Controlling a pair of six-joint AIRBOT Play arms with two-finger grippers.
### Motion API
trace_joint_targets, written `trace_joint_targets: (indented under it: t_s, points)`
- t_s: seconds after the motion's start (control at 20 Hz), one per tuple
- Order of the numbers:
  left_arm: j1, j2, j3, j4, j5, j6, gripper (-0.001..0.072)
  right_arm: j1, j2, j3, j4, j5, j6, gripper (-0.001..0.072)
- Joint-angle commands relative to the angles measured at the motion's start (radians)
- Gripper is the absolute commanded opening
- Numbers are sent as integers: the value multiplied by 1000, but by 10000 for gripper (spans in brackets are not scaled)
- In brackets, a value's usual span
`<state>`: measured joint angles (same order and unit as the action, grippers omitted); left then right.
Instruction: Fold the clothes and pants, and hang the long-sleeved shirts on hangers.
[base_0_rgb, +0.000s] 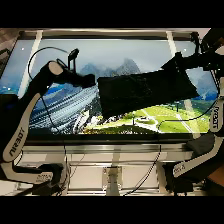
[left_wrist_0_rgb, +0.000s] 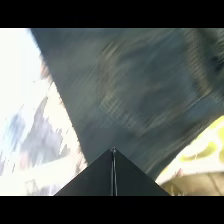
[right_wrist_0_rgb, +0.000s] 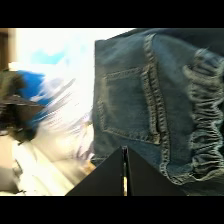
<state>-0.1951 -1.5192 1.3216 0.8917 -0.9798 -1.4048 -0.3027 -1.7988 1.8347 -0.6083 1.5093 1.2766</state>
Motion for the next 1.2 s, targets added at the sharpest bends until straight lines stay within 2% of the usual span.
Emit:
trace_joint_targets:
  t_s: [0.0,0.05,0.1,0.15,0.25,0.35,0.4,0.6,0.7,0.8,0.95,1.15]
  points:
    - [70,63,-217,-177,-26,41,24,-8,-27,-36,62,19,-37,12]
    - [71,53,-238,-219,-23,41,80,-2,-27,-36,62,14,-37,13]
    - [70,38,-240,-239,-23,45,325,2,-27,-36,63,14,-37,13]
    - [59,20,-240,-254,-14,44,688,3,-27,-36,62,16,-37,13]
    - [38,-16,-240,-259,40,44,704,4,-27,-36,62,16,-37,13]
    - [26,-63,-239,-335,95,44,704,4,-27,-36,62,16,-37,13]
    - [27,-89,-239,-378,98,45,703,5,-27,-36,62,16,-37,13]
    - [21,-166,-239,-397,102,46,692,5,-27,-36,63,16,-37,13]
    - [13,-184,-238,-455,120,90,673,5,-27,-36,64,16,-37,14]
    - [2,-194,-238,-523,179,134,598,5,-27,-36,77,16,-37,13]
    - [-8,-211,-223,-622,213,222,598,5,-27,-36,111,16,-37,13]
    - [-14,-254,-159,-621,203,223,598,5,-27,-36,115,16,-37,13]
